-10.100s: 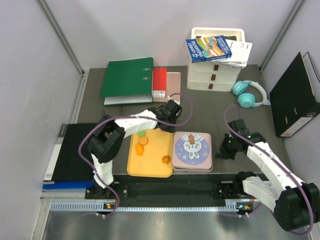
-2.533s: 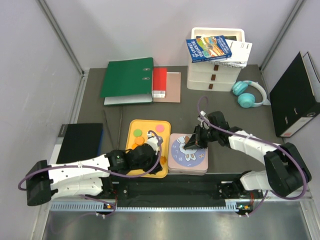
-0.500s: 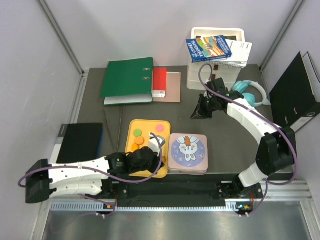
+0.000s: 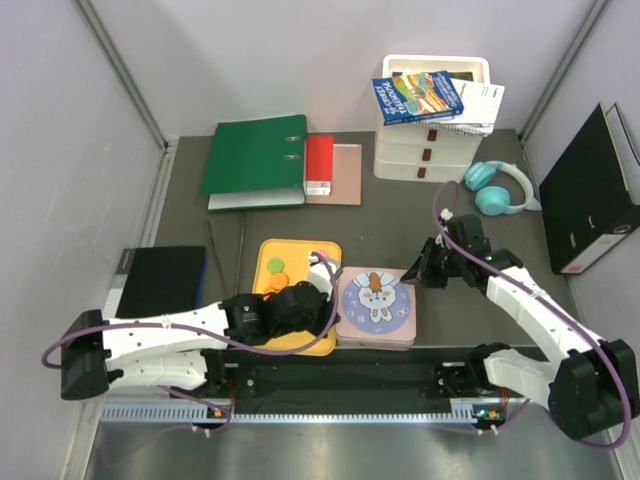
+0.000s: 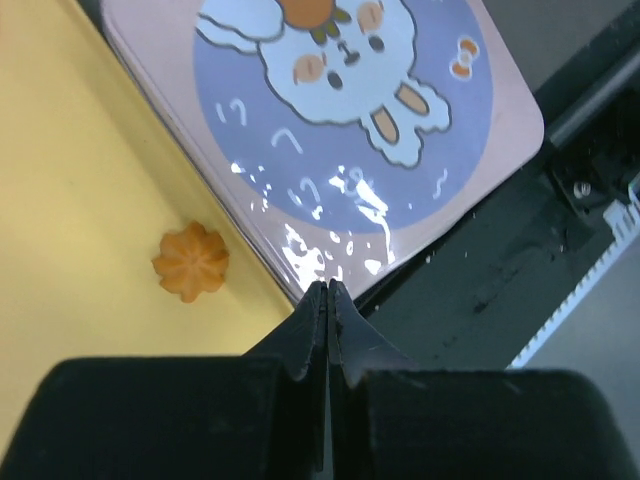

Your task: Pack the cookies

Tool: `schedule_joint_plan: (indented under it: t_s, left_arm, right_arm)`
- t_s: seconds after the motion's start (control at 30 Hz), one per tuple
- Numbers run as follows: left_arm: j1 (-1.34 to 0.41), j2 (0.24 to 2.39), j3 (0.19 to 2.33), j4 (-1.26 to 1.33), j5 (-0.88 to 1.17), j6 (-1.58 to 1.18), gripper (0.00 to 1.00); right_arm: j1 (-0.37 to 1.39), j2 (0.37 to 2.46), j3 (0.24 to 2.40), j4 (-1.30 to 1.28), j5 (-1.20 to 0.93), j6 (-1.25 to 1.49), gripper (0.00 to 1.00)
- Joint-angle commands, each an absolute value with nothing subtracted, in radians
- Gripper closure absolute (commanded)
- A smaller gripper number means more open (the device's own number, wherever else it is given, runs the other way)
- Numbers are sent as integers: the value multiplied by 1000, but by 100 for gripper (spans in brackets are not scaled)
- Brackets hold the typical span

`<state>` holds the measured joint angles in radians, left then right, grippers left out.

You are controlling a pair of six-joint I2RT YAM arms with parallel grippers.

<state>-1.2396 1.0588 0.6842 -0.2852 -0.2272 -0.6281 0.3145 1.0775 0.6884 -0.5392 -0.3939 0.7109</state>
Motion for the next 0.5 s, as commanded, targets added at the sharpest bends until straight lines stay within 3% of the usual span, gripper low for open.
schedule_joint_plan:
  t_s: [0.0,0.23,0.47]
  left_arm:
    - [-1258,939,597,-276,-84,-564,100]
    - [-1359,784,428,-195,-270,-548,100]
    - [-1511,980,416,-52,-318,-494,100]
  right_arm:
    - [304,1011,721,-501,-344,721,100]
    - [302,996,695,-448,-330,747,100]
    - [302,1000,719,-406,-341,775,100]
